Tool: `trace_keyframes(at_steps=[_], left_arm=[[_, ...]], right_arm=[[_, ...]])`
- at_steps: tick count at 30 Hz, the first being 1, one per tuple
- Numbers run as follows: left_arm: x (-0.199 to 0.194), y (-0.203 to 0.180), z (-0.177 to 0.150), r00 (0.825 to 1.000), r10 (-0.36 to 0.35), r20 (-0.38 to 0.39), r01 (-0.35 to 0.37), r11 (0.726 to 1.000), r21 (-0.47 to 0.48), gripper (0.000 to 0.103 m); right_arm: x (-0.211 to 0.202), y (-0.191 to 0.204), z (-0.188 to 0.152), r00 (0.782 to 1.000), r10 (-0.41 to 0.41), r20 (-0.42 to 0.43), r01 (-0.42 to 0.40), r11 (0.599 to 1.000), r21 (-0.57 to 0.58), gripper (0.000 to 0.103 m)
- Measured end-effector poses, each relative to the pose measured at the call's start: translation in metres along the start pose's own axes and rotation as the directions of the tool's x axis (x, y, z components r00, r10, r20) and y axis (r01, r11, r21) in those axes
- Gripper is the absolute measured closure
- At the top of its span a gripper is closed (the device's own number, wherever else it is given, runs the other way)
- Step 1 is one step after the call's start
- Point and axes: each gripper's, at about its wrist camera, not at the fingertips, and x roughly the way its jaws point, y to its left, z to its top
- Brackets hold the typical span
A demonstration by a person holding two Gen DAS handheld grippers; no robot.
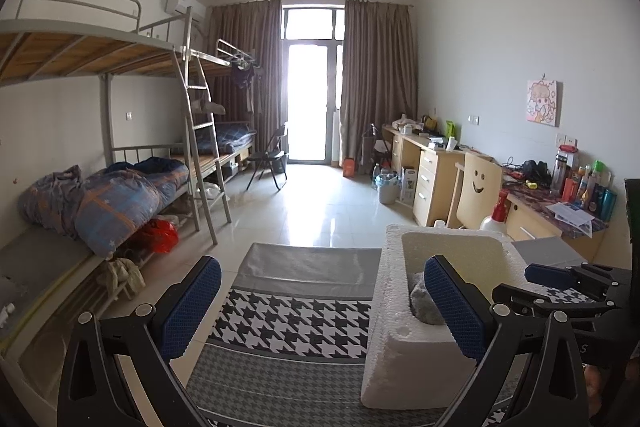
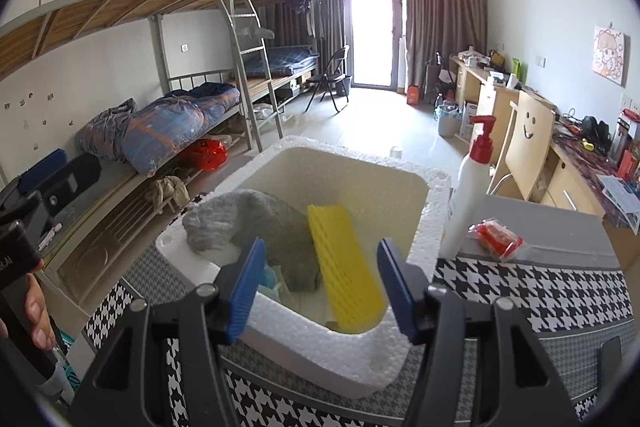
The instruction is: Organize soft objects
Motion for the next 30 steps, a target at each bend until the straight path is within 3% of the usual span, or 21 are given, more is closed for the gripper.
trace_keyframes(at_steps=[7, 14, 21, 30], left_arm=[[-0.008, -0.01, 0.001, 1.0, -0.023, 0.011, 0.023, 1.0, 0.014, 0.001], [-0.017, -0.021, 0.003, 0.998, -0.052, 0.024, 0.051, 0.998, 0.026, 0.001], [-0.027, -0.03, 0.007, 0.997, -0.068, 0.037, 0.066, 0.997, 0.041, 0.001], [-0.042, -0.037, 0.003, 0.995, -0.09, 0.046, 0.087, 0.995, 0.057, 0.001]], right_arm=[[-0.015, -0.007, -0.001, 0.999, -0.015, 0.032, 0.014, 1.0, 0.019, 0.039], [-0.034, -0.011, -0.003, 0.997, -0.024, 0.078, 0.023, 0.999, 0.024, 0.028], [-0.054, -0.014, -0.008, 0.99, -0.044, 0.131, 0.039, 0.999, 0.038, 0.01], [-0.076, -0.018, -0.013, 0.985, -0.05, 0.162, 0.043, 0.998, 0.05, 0.009]])
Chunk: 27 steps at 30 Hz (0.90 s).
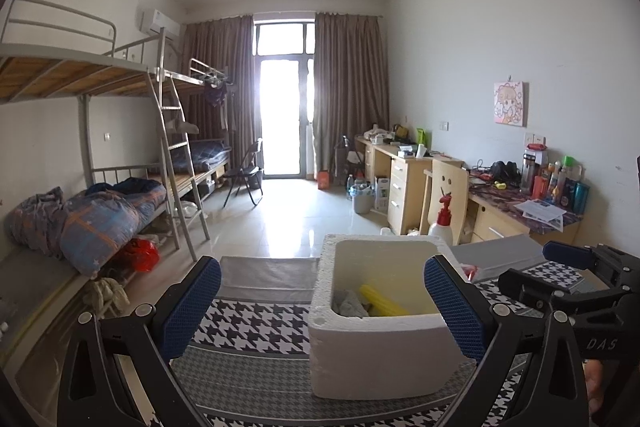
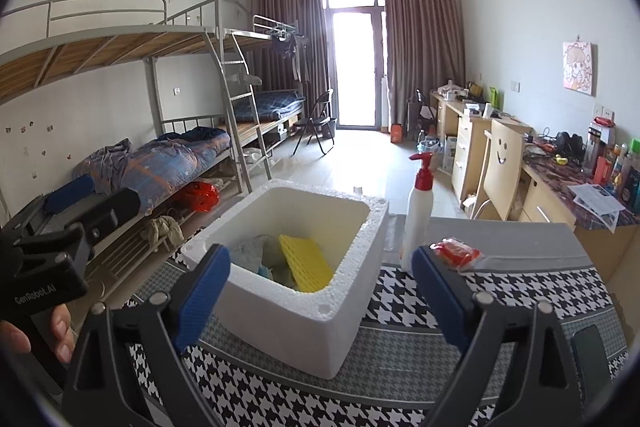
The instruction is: Organize soft objects
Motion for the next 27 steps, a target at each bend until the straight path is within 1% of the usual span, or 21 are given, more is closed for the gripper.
trace_keyframes(at_steps=[4, 10, 15, 17, 21, 24, 27], left_arm=[[-0.006, -0.005, -0.001, 1.0, -0.007, 0.005, 0.007, 1.0, 0.004, 0.001], [-0.017, -0.01, -0.003, 0.999, -0.034, 0.019, 0.034, 0.999, 0.008, 0.001], [-0.022, -0.017, -0.007, 0.999, -0.033, 0.015, 0.033, 0.999, 0.013, 0.001], [-0.026, -0.019, -0.009, 0.999, -0.045, 0.018, 0.045, 0.999, 0.005, 0.001], [-0.039, -0.022, -0.011, 0.997, -0.063, 0.039, 0.063, 0.998, 0.01, 0.001], [-0.049, -0.026, -0.015, 0.995, -0.081, 0.056, 0.08, 0.997, 0.021, 0.001], [-0.056, -0.028, -0.018, 0.995, -0.079, 0.065, 0.078, 0.997, 0.028, 0.001]], right_arm=[[-0.009, -0.005, -0.003, 1.0, -0.001, 0.009, 0.001, 1.0, 0.023, 0.009], [-0.02, -0.008, -0.007, 1.0, -0.012, 0.022, 0.012, 1.0, 0.028, 0.008], [-0.028, -0.009, -0.014, 0.999, -0.032, 0.033, 0.031, 0.999, 0.031, 0.008], [-0.032, -0.008, -0.017, 0.999, -0.029, 0.036, 0.028, 0.999, 0.031, 0.008], [-0.043, -0.007, -0.024, 0.998, -0.022, 0.056, 0.02, 0.999, 0.036, 0.008], [-0.052, -0.004, -0.028, 0.997, -0.033, 0.072, 0.031, 0.999, 0.031, 0.008], [-0.062, -0.002, -0.033, 0.995, -0.035, 0.089, 0.032, 0.999, 0.029, 0.008]])
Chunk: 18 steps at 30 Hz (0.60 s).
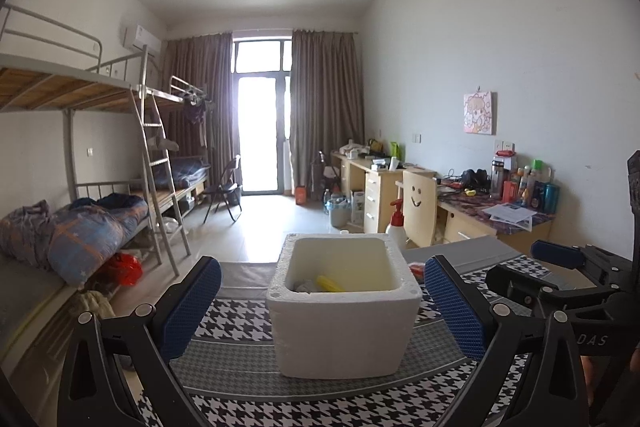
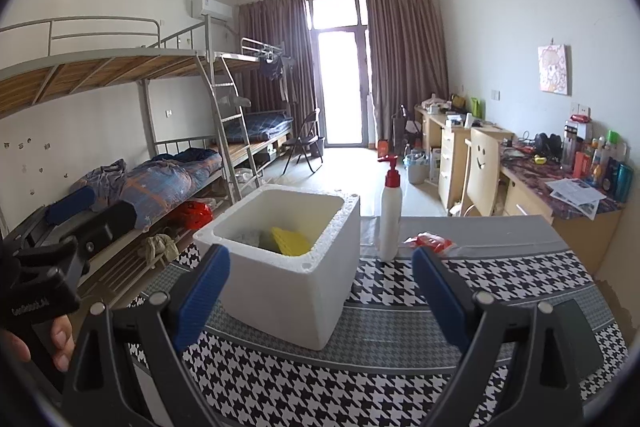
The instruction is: Organize soft objects
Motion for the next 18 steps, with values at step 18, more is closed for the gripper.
trace_keyframes(at_steps=[18], left_arm=[[-0.027, -0.013, -0.019, 0.999, -0.006, 0.044, 0.006, 1.0, 0.006, 0.001]], right_arm=[[-0.029, 0.002, -0.027, 0.999, 0.008, 0.037, -0.008, 1.0, -0.005, 0.007]])
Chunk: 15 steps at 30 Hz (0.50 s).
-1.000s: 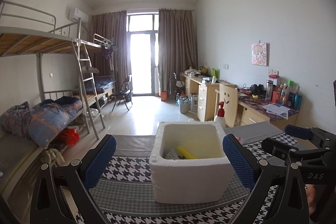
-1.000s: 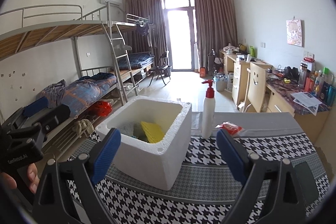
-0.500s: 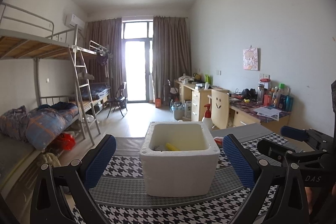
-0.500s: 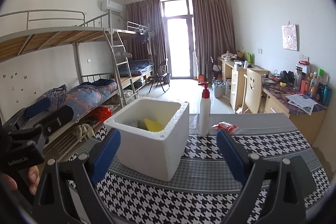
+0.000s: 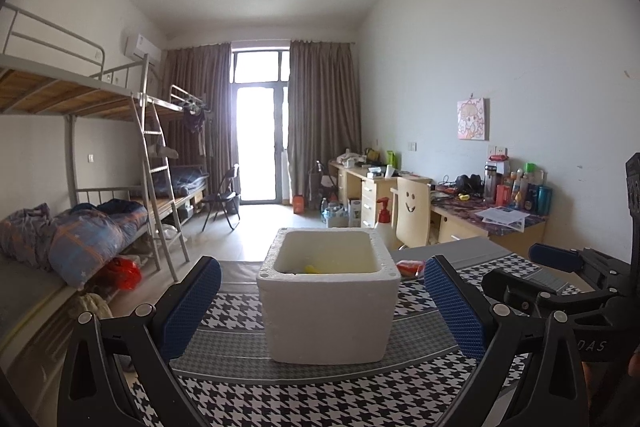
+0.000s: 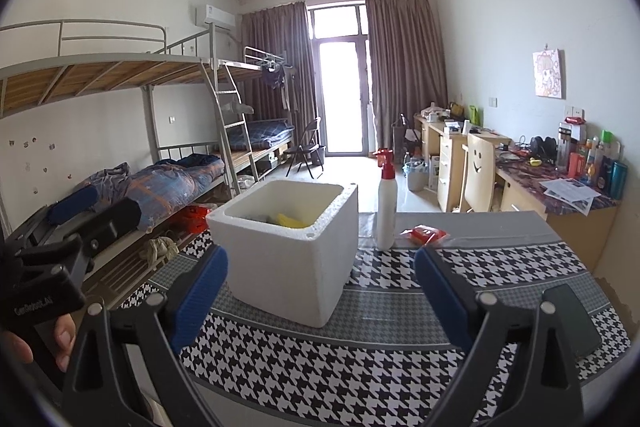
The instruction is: Organize soft objects
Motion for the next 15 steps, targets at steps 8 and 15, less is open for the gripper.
trace_keyframes(at_steps=[8, 15], left_arm=[[-0.006, -0.006, -0.007, 1.0, 0.015, 0.006, -0.015, 1.0, 0.004, 0.001], [-0.012, -0.008, -0.014, 1.0, 0.002, 0.006, -0.002, 1.0, 0.005, 0.001]], right_arm=[[-0.007, 0.0, -0.004, 1.0, -0.005, 0.027, 0.005, 1.0, 0.002, 0.001], [-0.01, -0.002, -0.012, 1.0, -0.011, 0.026, 0.011, 1.0, 0.006, 0.001]])
